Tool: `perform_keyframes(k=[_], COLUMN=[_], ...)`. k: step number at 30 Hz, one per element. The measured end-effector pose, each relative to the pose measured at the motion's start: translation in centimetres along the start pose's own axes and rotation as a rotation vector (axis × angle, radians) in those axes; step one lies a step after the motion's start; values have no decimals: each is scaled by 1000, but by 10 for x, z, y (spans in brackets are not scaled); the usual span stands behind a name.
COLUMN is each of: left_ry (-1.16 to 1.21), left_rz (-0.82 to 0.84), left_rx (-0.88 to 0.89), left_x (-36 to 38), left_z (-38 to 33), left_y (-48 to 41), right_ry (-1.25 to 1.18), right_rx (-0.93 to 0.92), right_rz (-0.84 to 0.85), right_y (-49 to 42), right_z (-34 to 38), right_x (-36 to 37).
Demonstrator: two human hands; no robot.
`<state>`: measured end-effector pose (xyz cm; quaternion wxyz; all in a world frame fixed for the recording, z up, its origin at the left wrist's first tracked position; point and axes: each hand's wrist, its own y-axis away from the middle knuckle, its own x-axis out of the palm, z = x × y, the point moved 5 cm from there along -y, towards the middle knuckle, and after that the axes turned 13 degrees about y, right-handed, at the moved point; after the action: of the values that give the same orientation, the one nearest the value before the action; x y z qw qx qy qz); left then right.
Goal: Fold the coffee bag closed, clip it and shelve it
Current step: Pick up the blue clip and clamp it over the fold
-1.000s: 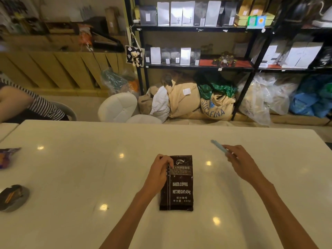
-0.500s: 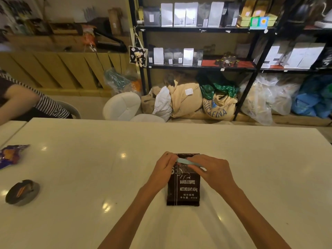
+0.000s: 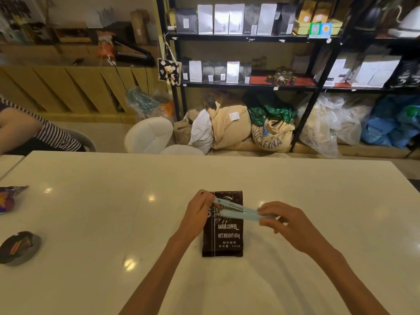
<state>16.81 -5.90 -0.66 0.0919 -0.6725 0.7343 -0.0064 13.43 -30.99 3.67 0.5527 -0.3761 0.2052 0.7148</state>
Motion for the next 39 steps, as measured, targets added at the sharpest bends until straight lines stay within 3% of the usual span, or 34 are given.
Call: perform_keyframes(k=[3,8,16,21,27,39], left_ry=[9,403,544,599,628,612], left_rz=[113,24,-87,-170,-281,-217], left_rx=[39,-135,-240,-260,-263,-261], left_x=[2,2,21,22,22,28], left_z=[-1,7,15,16,22,21], left_y=[2,11,18,21,23,17], right_ry=[126,237,-61,-211,-481,-661], right_rx=[34,140,25,127,285,409], right_rz=[-153,-298,-207,-136,-232,-286], right_y=[17,32,-23,-38,-33,-17], right_z=[-32,-80,-15,-2,-4,-7], right_x=[-39,-92,0,30,49,64])
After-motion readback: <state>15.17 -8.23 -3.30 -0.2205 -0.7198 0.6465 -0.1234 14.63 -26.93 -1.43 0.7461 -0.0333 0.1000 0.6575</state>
